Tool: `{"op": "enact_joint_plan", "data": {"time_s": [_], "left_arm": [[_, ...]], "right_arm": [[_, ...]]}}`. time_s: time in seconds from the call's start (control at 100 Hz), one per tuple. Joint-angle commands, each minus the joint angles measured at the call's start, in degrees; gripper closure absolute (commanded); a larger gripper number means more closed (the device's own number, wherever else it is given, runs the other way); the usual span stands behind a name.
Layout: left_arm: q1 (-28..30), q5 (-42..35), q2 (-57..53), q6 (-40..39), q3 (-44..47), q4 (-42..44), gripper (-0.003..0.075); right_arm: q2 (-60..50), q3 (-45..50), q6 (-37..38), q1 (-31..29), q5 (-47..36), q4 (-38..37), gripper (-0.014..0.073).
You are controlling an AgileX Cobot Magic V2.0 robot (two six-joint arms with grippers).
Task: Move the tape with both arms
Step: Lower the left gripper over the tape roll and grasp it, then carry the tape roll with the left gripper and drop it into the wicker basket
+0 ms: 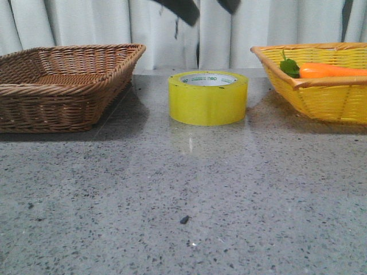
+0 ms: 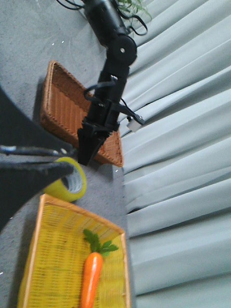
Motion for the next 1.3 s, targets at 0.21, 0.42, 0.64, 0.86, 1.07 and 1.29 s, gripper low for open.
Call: {"op": "enact_joint_plan", "data": {"time_s": [0.21, 0.42, 0.64, 0.86, 1.07, 1.29], "left_arm": [[-0.4, -0.8, 5.7, 0.0, -5.3, -3.7, 0.0212], [-0.4, -3.2, 8.3, 0.0, -5.3, -2.0, 0.0218], [-0.4, -3.5, 10.0, 0.0, -5.3, -1.1, 0.0314], [-0.3, -4.8, 10.1, 0.0, -5.3, 0.3, 0.0729], [-0.3, -4.0, 7.4, 0.1, -9.9, 0.3, 0.0741], [1.2, -1.5, -0.8, 0.2, -20.3, 4.2, 0.0741]], "right_arm": [[2.2, -0.6, 0.6, 0.1, 1.8, -1.4, 0.0659], [3.9, -0.6, 0.6, 0.1, 1.8, -1.4, 0.0659], [5.0, -0.6, 0.6, 0.1, 1.8, -1.4, 0.0659], [5.1, -0.6, 0.6, 0.1, 1.8, -1.6, 0.0659], [5.1, -0.6, 0.6, 0.1, 0.7, -2.1, 0.0659], [5.1, -0.6, 0.6, 0.1, -1.3, -2.3, 0.0659]]}}
